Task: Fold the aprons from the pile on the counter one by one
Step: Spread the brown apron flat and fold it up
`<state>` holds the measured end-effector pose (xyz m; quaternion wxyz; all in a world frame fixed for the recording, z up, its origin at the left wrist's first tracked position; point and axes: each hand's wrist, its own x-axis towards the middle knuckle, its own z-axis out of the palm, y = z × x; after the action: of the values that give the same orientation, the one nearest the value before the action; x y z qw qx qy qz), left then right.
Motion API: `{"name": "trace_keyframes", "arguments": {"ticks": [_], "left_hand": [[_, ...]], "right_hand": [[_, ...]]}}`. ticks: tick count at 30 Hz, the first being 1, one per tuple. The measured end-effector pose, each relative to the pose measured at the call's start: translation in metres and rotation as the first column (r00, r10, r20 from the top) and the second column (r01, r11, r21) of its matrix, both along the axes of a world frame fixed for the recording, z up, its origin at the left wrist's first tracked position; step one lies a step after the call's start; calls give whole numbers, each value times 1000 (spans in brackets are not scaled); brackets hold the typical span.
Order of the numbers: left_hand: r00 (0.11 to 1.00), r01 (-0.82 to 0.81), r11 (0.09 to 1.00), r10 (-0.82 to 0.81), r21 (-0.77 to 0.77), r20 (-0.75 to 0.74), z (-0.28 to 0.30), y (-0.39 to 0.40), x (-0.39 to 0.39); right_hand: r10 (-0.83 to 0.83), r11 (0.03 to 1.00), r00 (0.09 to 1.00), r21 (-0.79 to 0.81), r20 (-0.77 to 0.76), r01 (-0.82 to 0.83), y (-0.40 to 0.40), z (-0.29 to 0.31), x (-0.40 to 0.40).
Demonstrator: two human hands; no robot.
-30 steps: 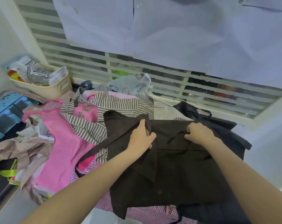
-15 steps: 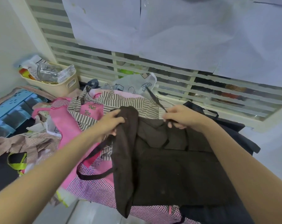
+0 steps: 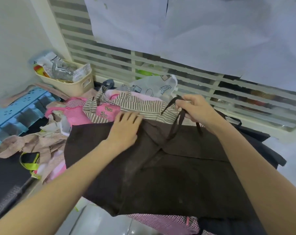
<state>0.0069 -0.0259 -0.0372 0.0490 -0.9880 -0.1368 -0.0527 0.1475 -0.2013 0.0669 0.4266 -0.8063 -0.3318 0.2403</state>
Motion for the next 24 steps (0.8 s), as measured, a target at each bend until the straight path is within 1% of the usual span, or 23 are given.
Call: {"name": "trace_keyframes", "arguments": {"ticks": [1, 2, 3, 4, 5, 6, 7, 8, 10, 11, 12, 13, 14, 15, 16, 17, 18, 19, 20, 21, 22, 23, 24], "left_hand": [[993, 117, 993, -117, 18, 8, -6, -12, 16], [982, 182, 983, -183, -30, -50, -7, -22, 29], [965, 230, 968, -240, -102, -109, -10, -26, 39], [937, 248, 955, -280, -165, -207, -16, -24, 47], [909, 265, 947, -307, -180, -281, -21, -21, 53], [877, 292, 943, -330, -158, -350, -25, -16, 51], [844, 319, 937, -349, -142, -408, -30, -10, 45], [811, 344, 928, -370, -142, -453, -35, -5, 39], [753, 372, 921, -370, -112, -545, -46, 3, 24], [734, 378, 918, -374, -117, -567, -48, 4, 18], [736, 362, 921, -377, -145, -562, -48, 3, 12], [765, 333, 921, -389, -201, -514, -46, 1, 6], [814, 320, 912, -403, -255, -419, -47, -3, 0], [854, 344, 892, -427, -293, -297, -49, -10, -5], [881, 386, 869, -447, -309, -156, -50, -18, -9], [889, 416, 854, -454, -314, -57, -56, -28, -12], [889, 434, 851, -457, -295, -9, -64, -38, -13], [884, 429, 853, -464, -296, -57, -72, -48, -12], [876, 390, 867, -453, -311, -166, -76, -55, -10], [855, 330, 884, -428, -331, -293, -78, -61, -7], [827, 279, 897, -405, -342, -389, -80, -64, -4], [809, 253, 903, -395, -348, -435, -80, -64, 0], [795, 246, 903, -396, -353, -460, -77, -63, 4]], "right_hand": [[10, 999, 1000, 40, -19, -9, -2, 5, -2], [17, 998, 999, 67, -34, -14, -7, 10, -2], [21, 997, 999, 73, -33, -18, -14, 15, -1], [15, 998, 1000, 55, -8, -15, -24, 19, 3], [3, 1000, 999, 12, 35, -3, -36, 20, 9], [1, 998, 995, -64, 102, 5, -49, 16, 16], [16, 984, 983, -176, 183, 17, -62, 8, 23], [43, 950, 963, -309, 266, 42, -77, -6, 30], [97, 829, 924, -544, 369, 130, -100, -47, 40], [105, 754, 919, -633, 380, 176, -111, -70, 43], [99, 686, 924, -698, 369, 205, -119, -90, 44], [83, 634, 935, -742, 346, 218, -126, -106, 42], [69, 593, 944, -774, 322, 221, -132, -120, 40], [56, 570, 939, -783, 340, 249, -135, -131, 38], [62, 553, 904, -769, 423, 322, -136, -135, 35], [97, 563, 845, -730, 525, 389, -134, -138, 31], [140, 608, 789, -681, 598, 408, -130, -138, 28], [196, 661, 780, -667, 595, 343, -125, -139, 24], [269, 695, 815, -690, 513, 205, -119, -140, 19], [360, 674, 855, -738, 374, 39, -115, -144, 12], [443, 601, 866, -794, 233, -93, -113, -148, 4], [496, 516, 856, -842, 144, -158, -114, -152, -2], [525, 465, 842, -871, 127, -159, -117, -157, -4]]}}
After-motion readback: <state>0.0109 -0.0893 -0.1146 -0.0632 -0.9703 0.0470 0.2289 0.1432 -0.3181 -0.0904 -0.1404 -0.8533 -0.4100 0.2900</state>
